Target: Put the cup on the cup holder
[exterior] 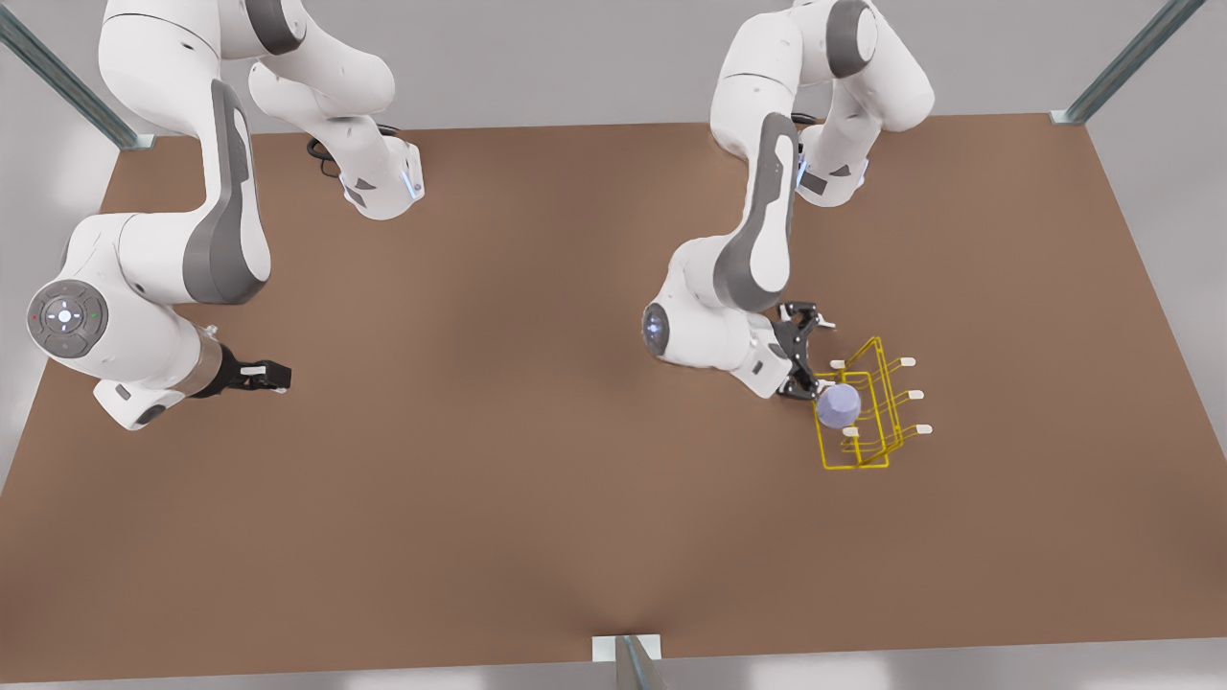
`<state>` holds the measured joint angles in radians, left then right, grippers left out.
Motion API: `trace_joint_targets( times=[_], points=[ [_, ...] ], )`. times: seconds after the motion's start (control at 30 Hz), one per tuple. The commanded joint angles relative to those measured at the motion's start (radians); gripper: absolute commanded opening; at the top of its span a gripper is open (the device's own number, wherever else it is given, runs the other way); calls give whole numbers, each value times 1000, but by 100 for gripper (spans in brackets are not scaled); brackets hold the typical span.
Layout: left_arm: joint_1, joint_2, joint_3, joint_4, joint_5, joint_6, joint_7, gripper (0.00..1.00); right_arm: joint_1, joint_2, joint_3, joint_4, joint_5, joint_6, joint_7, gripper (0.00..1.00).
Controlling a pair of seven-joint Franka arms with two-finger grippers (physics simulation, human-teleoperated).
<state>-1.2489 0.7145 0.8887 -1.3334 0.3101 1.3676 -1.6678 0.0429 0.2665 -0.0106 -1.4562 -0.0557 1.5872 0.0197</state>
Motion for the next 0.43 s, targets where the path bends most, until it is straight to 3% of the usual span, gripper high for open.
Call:
trace_joint_targets(
  times=[0.0,0.03,0.07,0.1,0.13,0.17,0.2,0.23,0.33,0.4],
  points=[
    [43,-79,-14,129,-153,-353,1583,100,0,-1,0,0,1,-1,-6,100],
    [101,-96,-7,180,-236,-386,1998,100,2,-1,0,2,1,-1,-6,100],
    [215,-222,-52,154,-397,-380,2033,100,3,-1,0,0,-1,0,-4,100],
    [547,-302,-468,163,-405,-348,1960,100,3,-1,0,0,-1,5,-6,100],
    [761,-339,-841,149,-229,-240,1754,100,2,-1,0,0,-1,5,-6,100],
    [925,-401,-1016,65,-201,-125,1703,100,3,-1,0,0,-1,5,-4,100],
    [941,-504,-1005,-99,-203,14,1711,100,3,-3,0,0,-1,-3,-3,100],
    [930,-521,-874,-121,-285,28,1862,100,2,-4,0,0,-1,-4,-4,100],
    [914,-446,-841,7,-283,-121,1853,100,3,-3,0,0,-1,-3,0,100],
    [921,-445,-841,7,-284,-122,1853,100,3,-3,0,0,-1,-3,2,100]
  ],
)
